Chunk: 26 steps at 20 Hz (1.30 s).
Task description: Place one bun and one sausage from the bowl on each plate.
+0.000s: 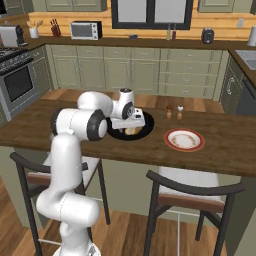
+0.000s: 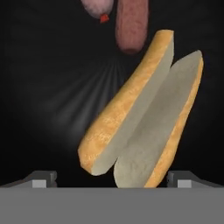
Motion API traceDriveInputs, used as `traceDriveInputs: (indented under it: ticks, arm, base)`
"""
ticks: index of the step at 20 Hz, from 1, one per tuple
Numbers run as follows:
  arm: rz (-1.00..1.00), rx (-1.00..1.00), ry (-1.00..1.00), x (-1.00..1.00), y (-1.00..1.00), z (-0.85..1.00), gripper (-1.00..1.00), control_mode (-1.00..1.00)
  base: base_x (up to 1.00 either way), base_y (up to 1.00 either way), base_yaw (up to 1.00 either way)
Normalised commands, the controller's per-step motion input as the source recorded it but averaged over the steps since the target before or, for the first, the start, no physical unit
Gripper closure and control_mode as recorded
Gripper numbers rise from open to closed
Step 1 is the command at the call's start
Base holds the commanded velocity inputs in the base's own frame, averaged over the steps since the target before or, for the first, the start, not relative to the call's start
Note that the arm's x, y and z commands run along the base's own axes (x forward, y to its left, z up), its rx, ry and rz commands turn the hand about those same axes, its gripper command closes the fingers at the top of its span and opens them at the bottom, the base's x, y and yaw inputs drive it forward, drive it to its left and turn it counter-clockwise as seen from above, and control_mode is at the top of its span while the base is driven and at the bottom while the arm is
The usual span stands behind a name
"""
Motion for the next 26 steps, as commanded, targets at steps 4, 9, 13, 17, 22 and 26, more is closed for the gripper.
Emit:
traceDriveInputs:
  ticks: [4, 9, 13, 17, 22, 26]
  arm:
    - [-0.09, 0.0, -0.04, 0.03, 0.02, 0.0, -1.0, -1.0]
    - [-0.15, 0.0, 0.0, 0.26, 0.03, 0.0, -1.0, -1.0]
    - [-0.17, 0.0, 0.0, 0.05, -0.15, -0.01, -1.0, -1.0]
    - [-0.1, 0.0, 0.0, 0.0, -0.04, -0.13, -1.0, -1.0]
    - [-0.01, 0.0, 0.0, 0.0, 0.0, -0.01, -1.0, -1.0]
    - [0.0, 0.0, 0.0, 0.26, 0.08, -0.16, -1.0, -1.0]
  base:
    - [0.0, 0.0, 0.0]
    - [0.0, 0.0, 0.0]
    - [0.0, 0.0, 0.0]
    - [0.0, 0.0, 0.0]
    - [0.0, 0.0, 0.0]
    - [0.0, 0.0, 0.0]
